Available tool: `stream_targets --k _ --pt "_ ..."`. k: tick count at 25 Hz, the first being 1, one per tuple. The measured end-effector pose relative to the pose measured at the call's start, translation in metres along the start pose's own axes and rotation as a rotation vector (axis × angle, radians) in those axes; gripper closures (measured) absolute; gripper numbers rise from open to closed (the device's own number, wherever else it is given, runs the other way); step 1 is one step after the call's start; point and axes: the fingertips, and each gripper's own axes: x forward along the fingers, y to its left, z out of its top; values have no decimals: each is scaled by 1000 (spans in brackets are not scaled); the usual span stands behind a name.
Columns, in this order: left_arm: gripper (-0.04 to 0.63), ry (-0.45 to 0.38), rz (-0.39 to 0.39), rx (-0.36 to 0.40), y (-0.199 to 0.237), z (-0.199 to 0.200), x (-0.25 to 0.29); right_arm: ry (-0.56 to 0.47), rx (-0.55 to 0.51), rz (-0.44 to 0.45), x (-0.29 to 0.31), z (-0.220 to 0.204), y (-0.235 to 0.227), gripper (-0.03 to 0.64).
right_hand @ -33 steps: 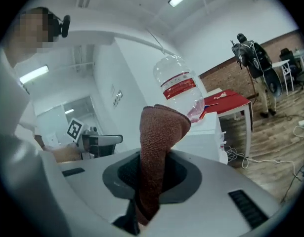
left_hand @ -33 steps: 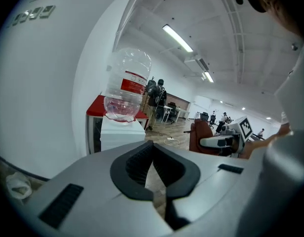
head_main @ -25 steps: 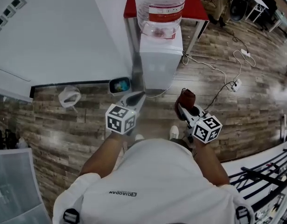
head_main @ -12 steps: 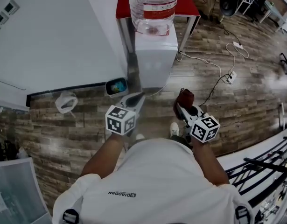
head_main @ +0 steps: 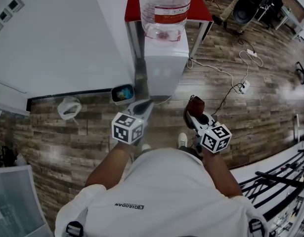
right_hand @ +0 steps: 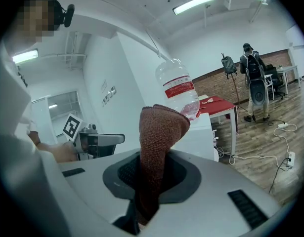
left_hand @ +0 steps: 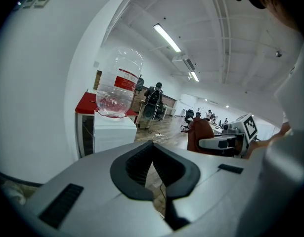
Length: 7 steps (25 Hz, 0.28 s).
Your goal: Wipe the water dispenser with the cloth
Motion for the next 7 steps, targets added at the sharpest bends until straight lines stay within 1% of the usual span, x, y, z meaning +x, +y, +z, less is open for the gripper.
stream_targets --k 3,7 --pt "606 -3 5 1 0 3 4 1 -4 3 1 2 -5 561" --pt "606 -3 8 2 -4 -3 2 -1 -7 -1 -3 -3 -5 561"
